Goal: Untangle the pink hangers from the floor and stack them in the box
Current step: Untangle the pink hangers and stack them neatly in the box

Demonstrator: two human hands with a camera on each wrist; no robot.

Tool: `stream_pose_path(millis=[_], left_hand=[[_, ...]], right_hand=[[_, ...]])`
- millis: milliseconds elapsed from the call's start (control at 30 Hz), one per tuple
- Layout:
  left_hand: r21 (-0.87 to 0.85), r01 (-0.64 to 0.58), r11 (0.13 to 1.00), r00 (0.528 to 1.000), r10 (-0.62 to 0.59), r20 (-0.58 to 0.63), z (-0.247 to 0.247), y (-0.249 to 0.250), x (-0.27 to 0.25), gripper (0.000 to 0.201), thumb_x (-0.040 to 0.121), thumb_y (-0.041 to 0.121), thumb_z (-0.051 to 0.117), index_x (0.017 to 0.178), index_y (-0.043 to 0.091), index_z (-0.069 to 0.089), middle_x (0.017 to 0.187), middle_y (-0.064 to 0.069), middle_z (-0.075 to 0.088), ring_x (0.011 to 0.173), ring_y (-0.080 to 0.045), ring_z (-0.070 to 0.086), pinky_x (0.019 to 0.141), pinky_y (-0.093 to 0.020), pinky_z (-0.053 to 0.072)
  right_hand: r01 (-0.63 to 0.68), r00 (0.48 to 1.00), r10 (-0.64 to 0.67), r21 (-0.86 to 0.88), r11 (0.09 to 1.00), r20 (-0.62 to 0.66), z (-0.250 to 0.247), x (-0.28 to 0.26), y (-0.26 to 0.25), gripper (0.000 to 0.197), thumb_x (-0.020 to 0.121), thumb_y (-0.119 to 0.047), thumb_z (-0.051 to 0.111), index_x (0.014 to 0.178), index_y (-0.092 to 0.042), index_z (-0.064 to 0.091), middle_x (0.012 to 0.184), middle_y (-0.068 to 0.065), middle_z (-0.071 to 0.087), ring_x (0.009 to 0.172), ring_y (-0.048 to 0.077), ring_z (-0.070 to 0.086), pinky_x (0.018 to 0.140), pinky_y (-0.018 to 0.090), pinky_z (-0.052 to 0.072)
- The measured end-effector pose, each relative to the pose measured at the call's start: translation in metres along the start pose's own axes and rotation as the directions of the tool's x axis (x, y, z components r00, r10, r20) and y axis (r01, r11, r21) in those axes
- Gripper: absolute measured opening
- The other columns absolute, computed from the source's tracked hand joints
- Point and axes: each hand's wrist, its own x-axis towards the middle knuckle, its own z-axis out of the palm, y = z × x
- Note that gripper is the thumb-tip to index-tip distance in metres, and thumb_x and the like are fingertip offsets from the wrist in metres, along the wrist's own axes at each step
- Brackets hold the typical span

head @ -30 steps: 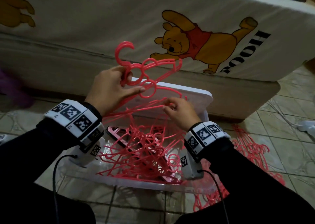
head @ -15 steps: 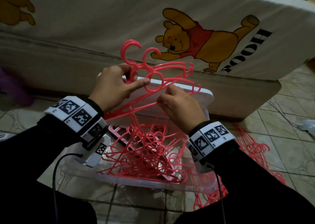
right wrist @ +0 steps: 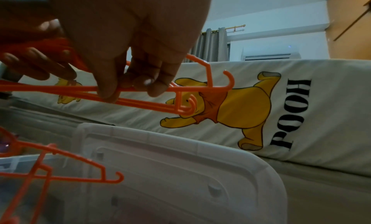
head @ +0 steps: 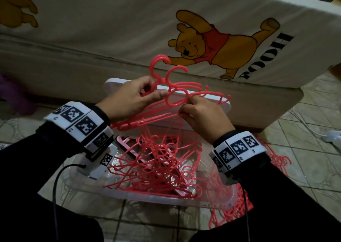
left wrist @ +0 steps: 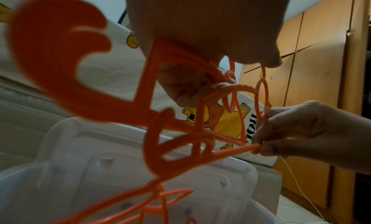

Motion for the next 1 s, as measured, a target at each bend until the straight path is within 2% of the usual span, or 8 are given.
stream_pose_path(millis=[167,233,367,467,533,700,867,1000], left_hand=[[0.048,-0.045,0.998,0.990,0.038,0.137,0.005,0.006,-0.003,0.049,0.073,0.058,0.060,0.101,0.017,0.058,0.091,0.004,0.065,0.081,-0.008,0.062,0.077,-0.030,0.051],[0.068,-0.086,0.994,0.993,0.080,0.087,0.005,0.005,-0.002,0.037,0.082,0.048,0.056,0.096,0.014,0.058,0.086,0.004,0.062,0.076,-0.010,0.058,0.073,-0.030,0.047],[0.102,-0.125,0.987,0.989,0.132,-0.068,-0.003,0.003,0.004,0.028,0.094,0.030,0.056,0.108,0.006,0.058,0.097,-0.005,0.067,0.089,-0.015,0.061,0.081,-0.030,0.047],[0.015,-0.155,0.988,0.978,0.156,-0.138,-0.006,0.006,0.007,0.012,0.097,0.024,0.052,0.102,0.013,0.055,0.073,0.019,0.062,0.061,0.009,0.055,0.059,-0.009,0.043],[-0.089,-0.145,0.985,0.980,0.131,-0.148,-0.004,0.010,0.008,0.005,0.100,0.020,0.047,0.099,0.018,0.052,0.051,0.027,0.052,0.043,0.013,0.046,0.043,-0.001,0.032],[-0.363,-0.124,0.924,0.980,0.058,-0.188,0.001,0.017,0.010,0.014,0.101,0.023,0.042,0.089,0.025,0.049,0.042,0.014,0.037,0.033,0.000,0.028,0.034,-0.012,0.024],[-0.553,-0.081,0.829,0.977,-0.045,-0.210,0.001,0.019,0.011,0.015,0.101,0.028,0.043,0.088,0.029,0.050,0.060,0.000,0.024,0.039,-0.005,0.022,0.035,-0.015,0.018],[-0.580,-0.079,0.811,0.975,-0.059,-0.214,-0.003,0.019,0.010,0.013,0.101,0.028,0.042,0.091,0.027,0.050,0.063,0.000,0.024,0.040,-0.005,0.021,0.036,-0.015,0.015]], right_hand=[[0.018,0.999,-0.016,-0.063,0.998,0.038,-0.004,0.004,-0.006,0.025,0.096,-0.026,0.050,0.107,-0.011,0.066,0.105,0.008,0.059,0.101,0.026,0.054,0.071,0.036,0.046],[0.002,1.000,-0.002,-0.012,1.000,0.000,-0.005,0.005,-0.008,0.023,0.095,-0.022,0.052,0.111,-0.010,0.062,0.108,0.008,0.059,0.103,0.023,0.053,0.073,0.036,0.047],[-0.026,0.990,0.055,0.224,0.974,-0.128,-0.002,0.002,-0.015,0.019,0.087,-0.012,0.061,0.105,-0.010,0.055,0.086,-0.001,0.056,0.074,0.012,0.050,0.062,0.028,0.039],[-0.053,0.999,0.051,0.311,0.949,0.015,0.012,0.003,-0.024,0.011,0.086,-0.011,0.058,0.097,-0.012,0.059,0.090,0.003,0.061,0.080,0.021,0.058,0.071,0.039,0.048],[-0.052,0.997,0.019,0.440,0.897,0.079,0.025,0.003,-0.035,0.020,0.086,-0.009,0.059,0.105,-0.010,0.061,0.096,0.005,0.064,0.084,0.018,0.060,0.077,0.033,0.049],[-0.133,0.991,0.094,0.629,0.766,0.094,0.053,0.008,-0.066,0.037,0.085,-0.016,0.067,0.119,-0.007,0.057,0.103,0.012,0.059,0.090,0.022,0.057,0.076,0.019,0.038],[-0.125,0.991,0.118,0.664,0.737,0.055,0.060,0.017,-0.068,0.029,0.083,-0.013,0.068,0.110,-0.003,0.065,0.108,0.012,0.054,0.092,0.018,0.052,0.079,0.013,0.032],[-0.035,0.996,0.078,0.693,0.721,-0.031,0.058,0.021,-0.064,0.014,0.081,-0.008,0.069,0.094,-0.002,0.070,0.093,0.010,0.067,0.080,0.011,0.055,0.072,0.014,0.035]])
